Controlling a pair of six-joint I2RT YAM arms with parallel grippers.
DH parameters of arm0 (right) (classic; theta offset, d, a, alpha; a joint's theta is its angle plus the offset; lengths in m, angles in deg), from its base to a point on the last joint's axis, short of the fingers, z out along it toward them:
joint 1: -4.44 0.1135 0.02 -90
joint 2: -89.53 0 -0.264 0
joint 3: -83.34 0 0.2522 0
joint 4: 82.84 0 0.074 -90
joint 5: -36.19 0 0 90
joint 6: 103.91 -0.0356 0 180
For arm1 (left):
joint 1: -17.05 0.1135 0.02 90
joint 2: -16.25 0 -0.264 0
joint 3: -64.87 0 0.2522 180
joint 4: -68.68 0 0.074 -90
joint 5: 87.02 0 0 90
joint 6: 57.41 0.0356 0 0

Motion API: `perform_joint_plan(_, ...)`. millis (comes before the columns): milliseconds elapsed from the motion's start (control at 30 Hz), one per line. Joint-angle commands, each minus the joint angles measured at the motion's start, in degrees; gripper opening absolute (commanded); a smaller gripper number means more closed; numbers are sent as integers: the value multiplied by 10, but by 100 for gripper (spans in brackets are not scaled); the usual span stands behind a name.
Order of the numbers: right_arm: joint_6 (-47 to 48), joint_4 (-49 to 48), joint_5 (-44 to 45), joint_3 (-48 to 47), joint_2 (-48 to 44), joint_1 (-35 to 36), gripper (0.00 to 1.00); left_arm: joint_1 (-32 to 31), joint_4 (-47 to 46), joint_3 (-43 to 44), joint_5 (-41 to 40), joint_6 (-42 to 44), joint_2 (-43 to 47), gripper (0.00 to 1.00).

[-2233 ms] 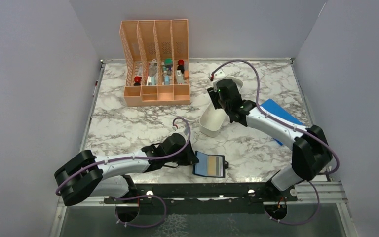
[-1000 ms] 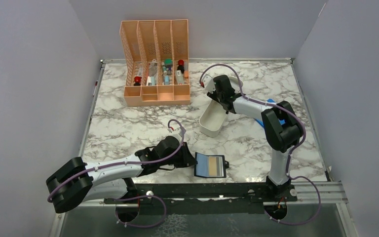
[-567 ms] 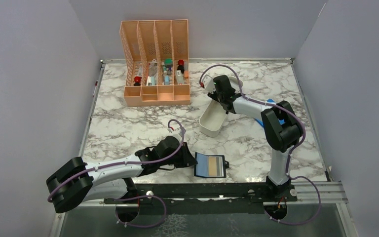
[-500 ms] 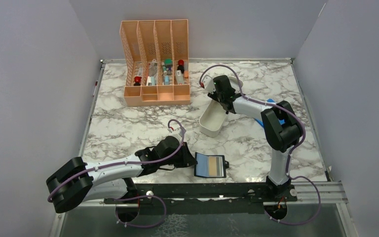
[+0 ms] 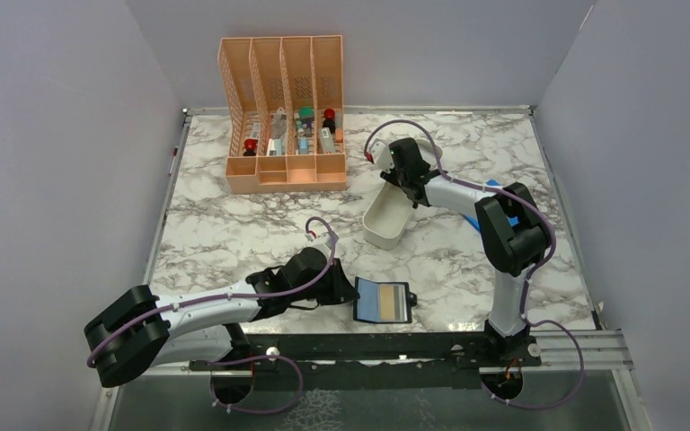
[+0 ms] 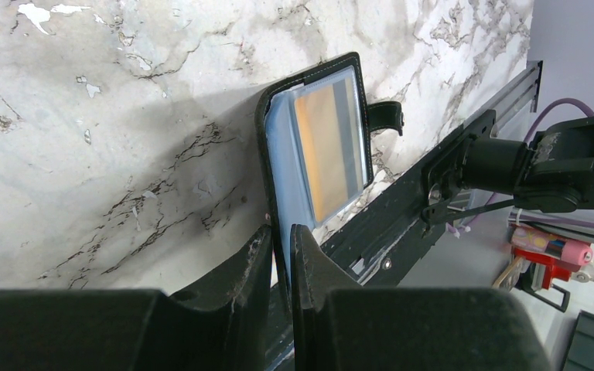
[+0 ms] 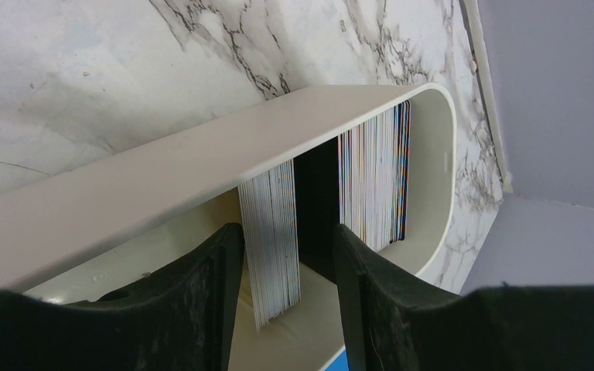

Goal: Put the credit cards into the card holder
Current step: Pick up the credit card from the storage box.

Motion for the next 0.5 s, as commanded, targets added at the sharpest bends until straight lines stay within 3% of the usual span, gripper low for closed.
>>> perform_joint_plan(0,9,12,10,6,10,-6,50,3,-11,-1,-3,-4,0,18)
perform_joint_plan(467,38,-81,58,24,-1,-9,44,3,-14,1,-4,-4,-6,18)
